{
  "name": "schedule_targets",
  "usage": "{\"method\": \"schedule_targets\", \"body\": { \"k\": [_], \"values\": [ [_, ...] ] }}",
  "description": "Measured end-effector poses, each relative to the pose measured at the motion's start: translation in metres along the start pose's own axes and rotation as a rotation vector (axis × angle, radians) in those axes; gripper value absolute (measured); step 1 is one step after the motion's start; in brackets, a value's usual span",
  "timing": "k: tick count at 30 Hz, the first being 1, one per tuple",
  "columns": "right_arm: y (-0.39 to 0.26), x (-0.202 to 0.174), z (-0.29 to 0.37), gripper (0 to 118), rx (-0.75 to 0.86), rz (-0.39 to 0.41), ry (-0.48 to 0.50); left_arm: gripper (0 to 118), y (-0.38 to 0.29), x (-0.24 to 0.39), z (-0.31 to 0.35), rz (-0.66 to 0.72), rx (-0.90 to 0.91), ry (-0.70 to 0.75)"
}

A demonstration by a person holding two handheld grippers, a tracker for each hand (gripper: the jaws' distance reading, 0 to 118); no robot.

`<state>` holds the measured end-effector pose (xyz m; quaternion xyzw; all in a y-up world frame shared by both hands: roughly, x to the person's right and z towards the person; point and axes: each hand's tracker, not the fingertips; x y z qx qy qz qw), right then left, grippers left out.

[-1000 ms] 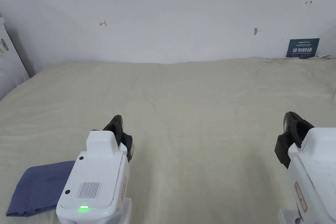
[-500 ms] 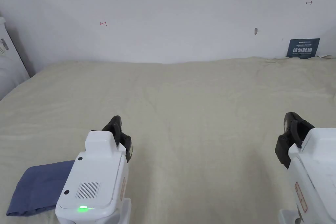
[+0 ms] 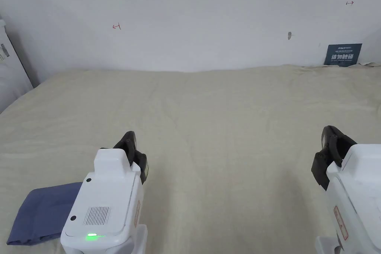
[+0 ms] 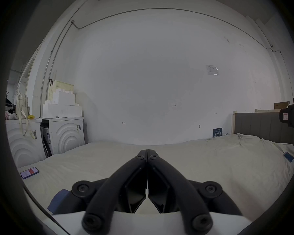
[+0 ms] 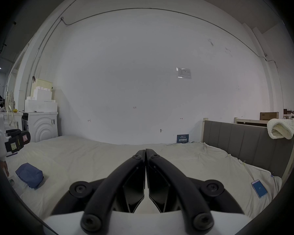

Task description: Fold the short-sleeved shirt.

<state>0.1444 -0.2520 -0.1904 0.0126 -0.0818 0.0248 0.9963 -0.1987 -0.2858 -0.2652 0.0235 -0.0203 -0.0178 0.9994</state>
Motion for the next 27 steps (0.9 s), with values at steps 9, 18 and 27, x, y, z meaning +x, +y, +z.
{"method": "schedule_targets", "body": {
  "k": [9,18,27],
  "values": [
    [0.0001,-0.0010,0.0002,0,0.001,0.000,0.001,0,-0.0014,-0.0005,-0.0006,-0.003,-0.001,0.001],
    [0.0000,-0.0012,0.0004,12,0.003,-0.001,-0.005,16,-0.0015,-0.0022,-0.0013,0.002,-0.010,-0.021],
    [-0.0013,-0.0015,0.0003,84,-0.007,-0.001,-0.008,109,-0.0017,-0.0054,-0.0042,0.042,-0.033,-0.039]
  ]
}}
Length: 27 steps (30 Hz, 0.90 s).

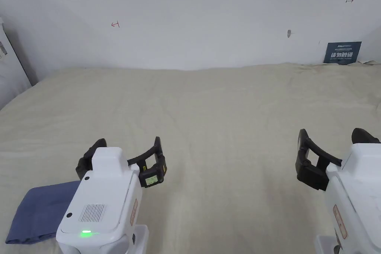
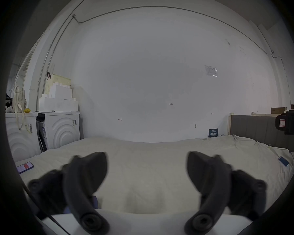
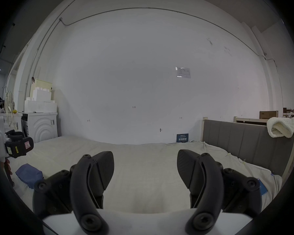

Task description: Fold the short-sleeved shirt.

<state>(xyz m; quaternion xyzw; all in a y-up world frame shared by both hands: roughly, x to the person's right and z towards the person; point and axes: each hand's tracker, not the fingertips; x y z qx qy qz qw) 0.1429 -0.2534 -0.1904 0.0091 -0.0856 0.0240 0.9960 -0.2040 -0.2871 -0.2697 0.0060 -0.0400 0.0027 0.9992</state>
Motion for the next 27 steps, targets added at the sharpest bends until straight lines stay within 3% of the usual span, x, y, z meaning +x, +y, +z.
{"method": "schedule_targets", "body": {
  "k": [1,4,27],
  "values": [
    [-0.0002,0.0000,-0.0003,91,-0.004,-0.002,0.002,116,-0.0002,0.0005,0.0007,-0.001,0.003,0.002],
    [-0.0015,0.0006,-0.0001,116,-0.007,-0.016,0.005,118,-0.0007,0.0017,0.0026,-0.020,0.013,0.010],
    [0.0042,-0.0020,0.0028,117,0.004,-0.021,0.001,118,0.0049,0.0043,0.0021,-0.024,0.037,0.009]
  ]
}}
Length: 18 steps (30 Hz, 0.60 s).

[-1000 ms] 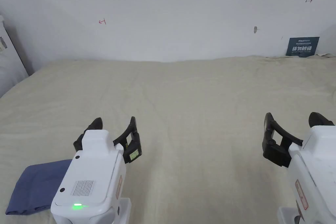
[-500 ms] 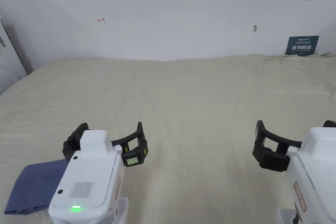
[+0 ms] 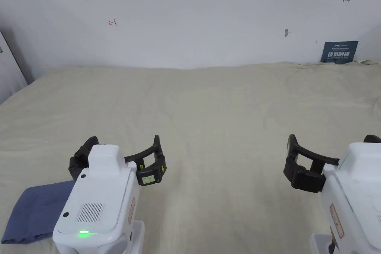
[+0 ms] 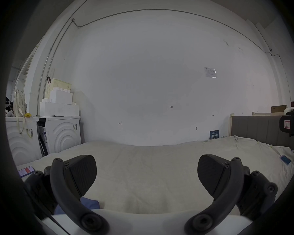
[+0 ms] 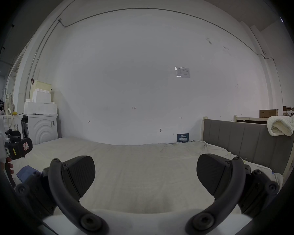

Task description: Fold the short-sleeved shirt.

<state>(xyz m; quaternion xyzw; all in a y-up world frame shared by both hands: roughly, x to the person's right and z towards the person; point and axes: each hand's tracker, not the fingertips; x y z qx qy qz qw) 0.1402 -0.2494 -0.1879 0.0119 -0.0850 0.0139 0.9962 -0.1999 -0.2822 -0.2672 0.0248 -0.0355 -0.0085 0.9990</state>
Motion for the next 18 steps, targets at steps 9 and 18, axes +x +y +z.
{"method": "schedule_targets", "body": {
  "k": [9,18],
  "values": [
    [0.0011,0.0003,0.0000,117,0.005,0.005,0.001,118,-0.0005,-0.0005,-0.0001,-0.003,0.000,0.003],
    [0.0025,-0.0004,0.0015,117,0.007,0.008,0.000,118,-0.0024,-0.0017,0.0002,-0.007,-0.002,0.001]
  ]
}}
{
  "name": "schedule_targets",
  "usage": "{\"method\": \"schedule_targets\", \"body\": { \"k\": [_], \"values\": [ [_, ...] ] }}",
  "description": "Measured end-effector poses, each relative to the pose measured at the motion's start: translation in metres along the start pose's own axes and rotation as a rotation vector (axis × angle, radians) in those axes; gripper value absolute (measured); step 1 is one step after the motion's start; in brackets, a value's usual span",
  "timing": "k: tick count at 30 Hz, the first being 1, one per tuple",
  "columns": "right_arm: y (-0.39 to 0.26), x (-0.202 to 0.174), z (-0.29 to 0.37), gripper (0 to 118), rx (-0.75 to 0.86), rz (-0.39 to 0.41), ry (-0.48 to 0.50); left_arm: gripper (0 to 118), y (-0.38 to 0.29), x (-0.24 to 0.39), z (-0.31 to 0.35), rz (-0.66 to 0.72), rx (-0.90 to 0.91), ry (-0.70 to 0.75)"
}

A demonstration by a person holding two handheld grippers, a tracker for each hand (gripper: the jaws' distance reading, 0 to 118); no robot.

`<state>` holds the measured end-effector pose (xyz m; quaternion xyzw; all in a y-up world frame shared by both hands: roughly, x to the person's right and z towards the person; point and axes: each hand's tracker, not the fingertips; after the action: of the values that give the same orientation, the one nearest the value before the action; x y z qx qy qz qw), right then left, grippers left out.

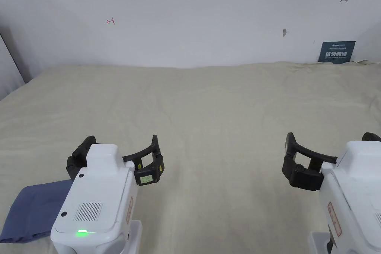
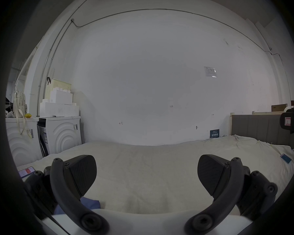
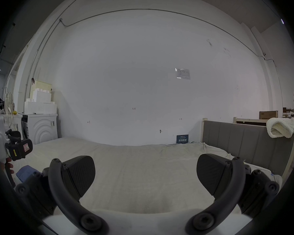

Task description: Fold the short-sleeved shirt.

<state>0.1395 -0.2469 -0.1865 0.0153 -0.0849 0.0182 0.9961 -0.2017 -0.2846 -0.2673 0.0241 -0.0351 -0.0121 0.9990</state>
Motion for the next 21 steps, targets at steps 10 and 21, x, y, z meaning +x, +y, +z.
{"method": "schedule_targets", "body": {
  "k": [10,21],
  "values": [
    [0.0005,-0.0010,0.0003,118,0.006,0.002,-0.001,118,-0.0013,-0.0018,0.0000,-0.002,-0.008,0.005],
    [-0.0015,0.0001,-0.0009,118,0.005,0.002,-0.003,118,-0.0016,-0.0016,-0.0006,-0.002,-0.013,-0.001]
  ]
}}
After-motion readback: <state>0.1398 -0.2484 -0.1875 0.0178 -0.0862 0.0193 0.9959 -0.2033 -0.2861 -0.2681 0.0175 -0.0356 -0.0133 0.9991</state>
